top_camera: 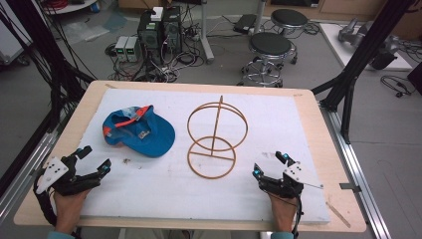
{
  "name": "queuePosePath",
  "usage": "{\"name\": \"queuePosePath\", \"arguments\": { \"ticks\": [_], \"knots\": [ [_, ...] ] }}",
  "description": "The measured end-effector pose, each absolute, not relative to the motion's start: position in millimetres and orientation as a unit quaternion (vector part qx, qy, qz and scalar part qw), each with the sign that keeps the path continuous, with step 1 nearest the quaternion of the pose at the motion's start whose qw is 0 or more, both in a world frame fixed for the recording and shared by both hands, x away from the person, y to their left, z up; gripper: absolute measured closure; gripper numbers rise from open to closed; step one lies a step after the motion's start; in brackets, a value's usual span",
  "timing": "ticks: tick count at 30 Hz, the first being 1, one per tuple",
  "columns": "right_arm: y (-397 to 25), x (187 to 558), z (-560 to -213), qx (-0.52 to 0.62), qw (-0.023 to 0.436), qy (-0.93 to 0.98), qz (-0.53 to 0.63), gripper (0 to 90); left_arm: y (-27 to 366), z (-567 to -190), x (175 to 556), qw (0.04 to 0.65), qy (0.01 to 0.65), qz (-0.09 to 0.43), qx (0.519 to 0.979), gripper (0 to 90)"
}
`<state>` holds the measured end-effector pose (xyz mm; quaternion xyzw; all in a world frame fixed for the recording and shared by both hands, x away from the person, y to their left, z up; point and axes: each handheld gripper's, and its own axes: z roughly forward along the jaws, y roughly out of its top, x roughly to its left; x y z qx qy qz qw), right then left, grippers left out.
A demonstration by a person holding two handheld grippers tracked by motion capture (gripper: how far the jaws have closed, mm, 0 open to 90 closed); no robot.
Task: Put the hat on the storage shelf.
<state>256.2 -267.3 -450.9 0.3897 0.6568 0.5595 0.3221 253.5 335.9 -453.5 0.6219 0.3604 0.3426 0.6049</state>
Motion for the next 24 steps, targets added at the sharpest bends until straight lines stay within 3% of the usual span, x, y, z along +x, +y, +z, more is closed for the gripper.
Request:
{"name": "queuePosePath", "arguments": {
  "ticks": [24],
  "knots": [
    [-268.4,255.3,-451.1,0.393,0.322,0.651,0.564,10.5,340.1,-449.7,256.3,0.604,0.376,0.331,0.62,14.1]
  ]
}}
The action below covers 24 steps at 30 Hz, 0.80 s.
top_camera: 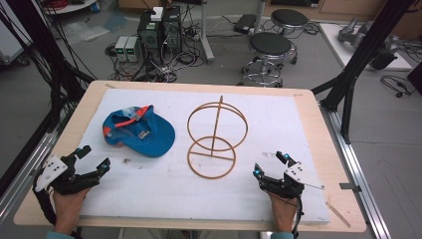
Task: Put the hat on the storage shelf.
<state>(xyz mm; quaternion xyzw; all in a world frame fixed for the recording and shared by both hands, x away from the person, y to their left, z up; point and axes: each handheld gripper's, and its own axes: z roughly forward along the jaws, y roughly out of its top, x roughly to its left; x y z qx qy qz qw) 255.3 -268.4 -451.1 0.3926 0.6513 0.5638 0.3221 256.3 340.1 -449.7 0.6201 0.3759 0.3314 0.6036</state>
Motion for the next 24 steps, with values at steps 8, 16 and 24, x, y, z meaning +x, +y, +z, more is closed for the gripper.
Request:
{"name": "queuePosePath", "arguments": {
  "ticks": [8,16,24],
  "knots": [
    [-269,255,-451,0.392,0.323,0.651,0.564,10.5,345,-425,268,0.591,0.373,0.316,0.641,14.3],
    [-268,256,-451,0.39,0.325,0.652,0.564,10.5,343,-401,294,0.562,0.374,0.292,0.678,14.6],
    [-268,256,-451,0.39,0.324,0.652,0.564,10.5,338,-376,323,0.507,0.369,0.278,0.728,14.6]
  ]
}}
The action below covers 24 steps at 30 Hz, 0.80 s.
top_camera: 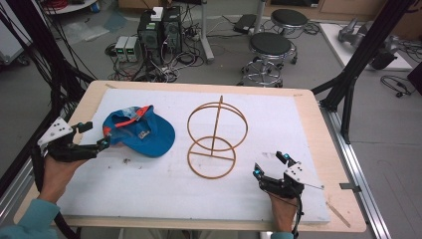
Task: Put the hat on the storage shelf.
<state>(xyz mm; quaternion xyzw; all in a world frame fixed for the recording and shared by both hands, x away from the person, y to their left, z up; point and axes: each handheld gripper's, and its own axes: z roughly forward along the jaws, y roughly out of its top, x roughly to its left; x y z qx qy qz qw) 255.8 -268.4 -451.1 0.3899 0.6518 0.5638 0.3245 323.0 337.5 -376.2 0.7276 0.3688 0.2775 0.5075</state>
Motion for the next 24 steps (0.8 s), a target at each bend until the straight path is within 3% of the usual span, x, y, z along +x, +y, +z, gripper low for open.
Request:
{"name": "queuePosePath", "arguments": {
  "ticks": [13,24],
  "knots": [
    [-269,256,-451,0.394,0.32,0.65,0.566,10.5,322,-366,366,0.451,0.36,0.244,0.779,15.1],
    [-269,255,-451,0.393,0.321,0.65,0.565,10.5,314,-375,403,0.394,0.346,0.228,0.82,20.7]
  ]
}}
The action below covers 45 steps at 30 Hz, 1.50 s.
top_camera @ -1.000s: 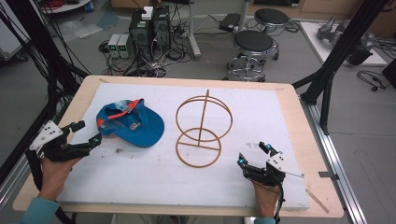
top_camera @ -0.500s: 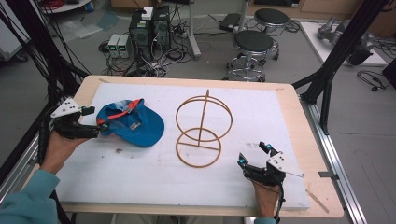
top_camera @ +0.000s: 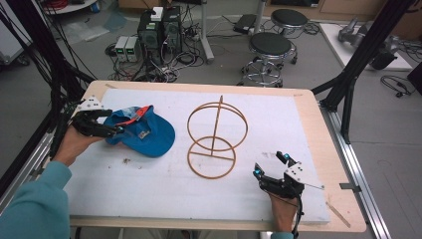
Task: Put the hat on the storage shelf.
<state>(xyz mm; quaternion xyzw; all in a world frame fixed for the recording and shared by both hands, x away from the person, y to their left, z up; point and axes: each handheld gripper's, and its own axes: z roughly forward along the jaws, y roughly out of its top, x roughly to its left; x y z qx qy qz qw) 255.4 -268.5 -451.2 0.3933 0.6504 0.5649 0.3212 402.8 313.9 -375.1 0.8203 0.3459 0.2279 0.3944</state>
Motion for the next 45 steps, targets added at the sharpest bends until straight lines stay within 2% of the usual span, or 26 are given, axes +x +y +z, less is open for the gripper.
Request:
{"name": "queuePosePath", "arguments": {
  "ticks": [5,8,13,22,29,34,37,41,45],
  "knots": [
    [-268,255,-451,0.393,0.322,0.65,0.565,10.5,309,-386,412,0.363,0.349,0.217,0.836,22.4],
    [-268,255,-451,0.39,0.326,0.65,0.564,10.5,305,-390,414,0.344,0.346,0.23,0.842,26.4],
    [-268,255,-451,0.391,0.326,0.65,0.565,10.5,304,-398,419,0.313,0.349,0.24,0.85,27.3],
    [-268,254,-451,0.391,0.326,0.65,0.564,10.5,304,-406,425,0.298,0.358,0.233,0.853,31.8],
    [-268,254,-451,0.391,0.327,0.65,0.564,10.5,305,-409,427,0.293,0.368,0.224,0.854,39.9],
    [-267,254,-451,0.39,0.328,0.65,0.563,10.5,300,-410,428,0.299,0.362,0.221,0.855,36.1],
    [-267,254,-451,0.391,0.329,0.65,0.563,10.5,300,-412,429,0.292,0.365,0.222,0.856,42.4],
    [-267,254,-451,0.391,0.329,0.651,0.562,10.5,302,-413,429,0.286,0.386,0.224,0.848,44.9],
    [-267,254,-451,0.391,0.328,0.65,0.563,10.5,305,-412,428,0.285,0.392,0.224,0.845,53.6]
  ]
}}
